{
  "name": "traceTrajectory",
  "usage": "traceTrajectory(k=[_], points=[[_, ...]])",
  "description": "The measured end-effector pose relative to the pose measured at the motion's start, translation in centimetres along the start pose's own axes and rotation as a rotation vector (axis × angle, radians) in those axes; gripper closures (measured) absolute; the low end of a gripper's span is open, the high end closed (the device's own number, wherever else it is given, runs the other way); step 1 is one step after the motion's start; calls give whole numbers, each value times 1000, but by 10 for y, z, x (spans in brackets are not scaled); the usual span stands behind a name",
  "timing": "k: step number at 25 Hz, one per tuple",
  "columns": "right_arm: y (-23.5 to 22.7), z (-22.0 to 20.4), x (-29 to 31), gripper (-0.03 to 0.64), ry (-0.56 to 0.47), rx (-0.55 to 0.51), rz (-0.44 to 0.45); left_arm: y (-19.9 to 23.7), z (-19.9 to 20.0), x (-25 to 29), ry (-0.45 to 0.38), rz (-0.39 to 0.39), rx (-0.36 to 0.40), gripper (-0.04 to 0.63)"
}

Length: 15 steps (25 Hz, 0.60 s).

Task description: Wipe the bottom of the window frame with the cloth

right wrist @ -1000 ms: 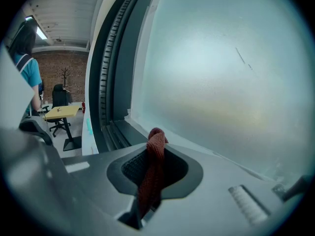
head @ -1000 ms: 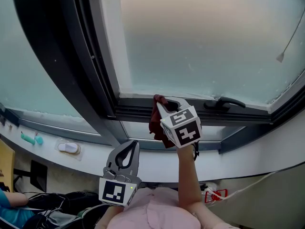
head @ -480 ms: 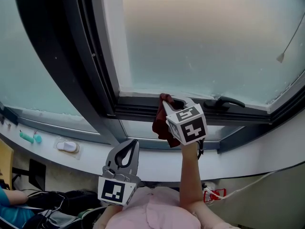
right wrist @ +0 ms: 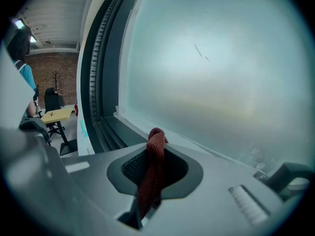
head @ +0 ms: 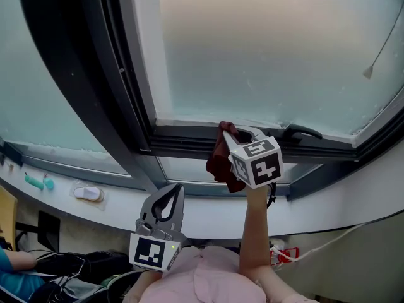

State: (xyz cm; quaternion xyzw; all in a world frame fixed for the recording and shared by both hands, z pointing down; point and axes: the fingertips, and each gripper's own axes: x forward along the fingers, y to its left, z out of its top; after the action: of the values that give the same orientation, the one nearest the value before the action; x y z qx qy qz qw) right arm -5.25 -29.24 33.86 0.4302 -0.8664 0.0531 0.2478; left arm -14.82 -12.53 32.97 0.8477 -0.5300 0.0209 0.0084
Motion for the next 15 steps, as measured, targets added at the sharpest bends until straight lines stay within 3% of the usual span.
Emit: traceTrajectory(k=[10, 15], points=[[0, 0, -1, 568, -6, 7, 11, 1, 6, 0, -32, 13, -10, 597], [-3, -1, -3, 568, -1, 10, 5, 2, 3, 0, -8, 10, 3, 597]])
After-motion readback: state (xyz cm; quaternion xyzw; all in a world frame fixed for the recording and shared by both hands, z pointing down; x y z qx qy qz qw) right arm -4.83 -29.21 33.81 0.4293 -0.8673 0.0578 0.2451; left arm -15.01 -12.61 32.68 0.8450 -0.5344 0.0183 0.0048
